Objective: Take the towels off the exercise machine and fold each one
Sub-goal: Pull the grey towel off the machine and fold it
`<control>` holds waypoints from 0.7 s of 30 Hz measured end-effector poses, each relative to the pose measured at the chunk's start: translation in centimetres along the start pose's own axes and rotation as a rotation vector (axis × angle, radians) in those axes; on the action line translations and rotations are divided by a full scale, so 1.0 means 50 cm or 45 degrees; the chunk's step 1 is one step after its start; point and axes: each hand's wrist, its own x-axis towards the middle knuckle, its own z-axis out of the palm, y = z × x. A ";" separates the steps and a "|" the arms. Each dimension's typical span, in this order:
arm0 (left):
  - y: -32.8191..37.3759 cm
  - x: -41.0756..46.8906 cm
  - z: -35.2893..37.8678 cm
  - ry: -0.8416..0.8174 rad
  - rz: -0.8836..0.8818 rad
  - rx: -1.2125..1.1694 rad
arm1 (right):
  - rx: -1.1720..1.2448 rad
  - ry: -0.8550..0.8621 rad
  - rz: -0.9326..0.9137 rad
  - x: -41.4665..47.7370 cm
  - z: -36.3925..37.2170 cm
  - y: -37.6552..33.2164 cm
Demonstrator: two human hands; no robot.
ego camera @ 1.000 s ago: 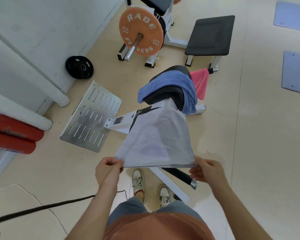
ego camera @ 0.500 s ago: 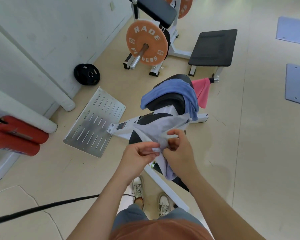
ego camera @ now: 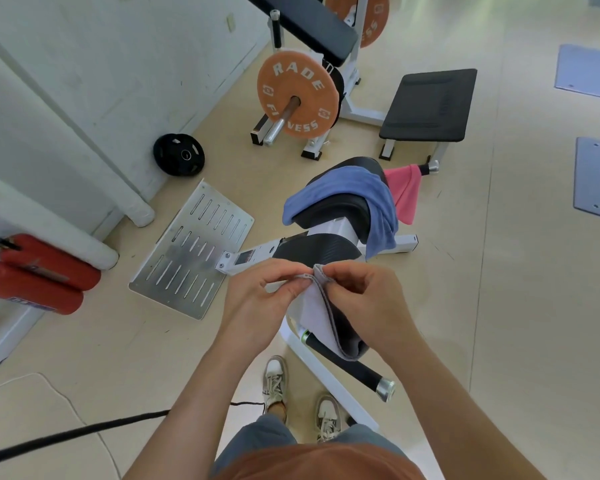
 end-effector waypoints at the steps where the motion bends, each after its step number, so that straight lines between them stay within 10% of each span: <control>1: 0.006 0.000 -0.002 -0.004 -0.010 -0.024 | -0.035 -0.015 -0.024 0.001 -0.004 -0.004; 16: 0.046 0.021 -0.019 -0.138 0.230 0.229 | -0.075 -0.232 -0.068 0.020 -0.055 -0.075; 21: 0.060 0.027 -0.036 -0.034 0.188 0.212 | -0.699 -0.438 -0.366 0.038 -0.104 -0.084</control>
